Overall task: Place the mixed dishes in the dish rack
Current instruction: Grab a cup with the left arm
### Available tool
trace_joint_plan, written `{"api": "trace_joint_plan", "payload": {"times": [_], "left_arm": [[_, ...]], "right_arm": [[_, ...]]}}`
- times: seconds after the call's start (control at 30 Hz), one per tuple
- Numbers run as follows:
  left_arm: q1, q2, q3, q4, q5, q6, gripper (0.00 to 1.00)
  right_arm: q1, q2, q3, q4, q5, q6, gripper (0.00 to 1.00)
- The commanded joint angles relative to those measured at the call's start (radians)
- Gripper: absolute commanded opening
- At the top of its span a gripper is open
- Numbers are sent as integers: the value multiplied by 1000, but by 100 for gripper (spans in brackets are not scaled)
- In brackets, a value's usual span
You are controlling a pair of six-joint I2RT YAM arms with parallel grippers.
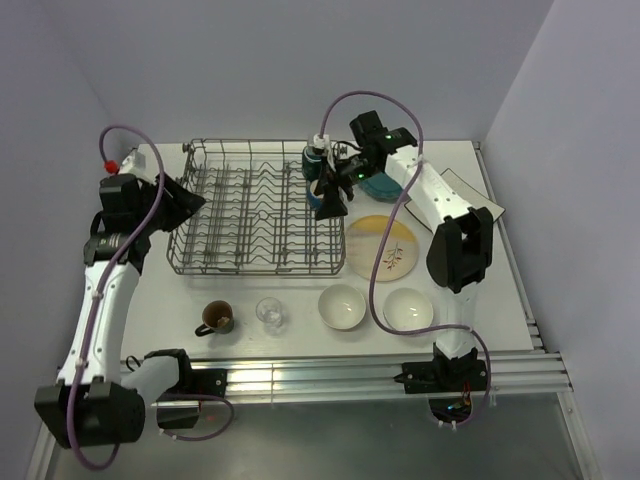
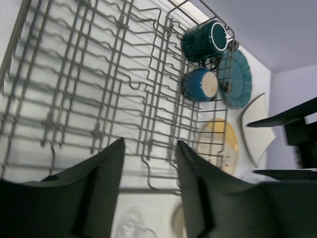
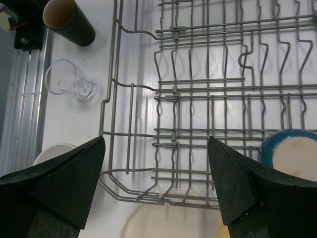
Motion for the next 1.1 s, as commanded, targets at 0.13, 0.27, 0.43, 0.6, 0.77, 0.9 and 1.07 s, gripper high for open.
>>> {"api": "trace_joint_plan", "payload": {"times": [0.13, 0.27, 0.43, 0.6, 0.77, 0.9, 1.07], "left_arm": [[-47, -135, -56, -391, -116, -267, 40], [-152, -161, -46, -530, -167, -384, 38], [-293, -146, -24, -685, -248, -530, 34], [-357, -146, -55, -756, -253, -594, 34], [-423, -136, -133, -739, -243, -623, 35], [-442, -80, -174, -683, -278, -588, 36], [-442, -8, -188, -608, -331, -542, 37]], "right_arm": [[49, -52, -35, 83, 47, 51, 91], [54, -56, -66, 143, 49, 103, 91], [54, -58, -109, 183, 43, 117, 91], [52, -62, -150, 198, 35, 119, 91], [51, -65, -181, 224, 21, 137, 91], [44, -73, -206, 226, 15, 134, 91], [26, -85, -213, 226, 21, 129, 91]]}}
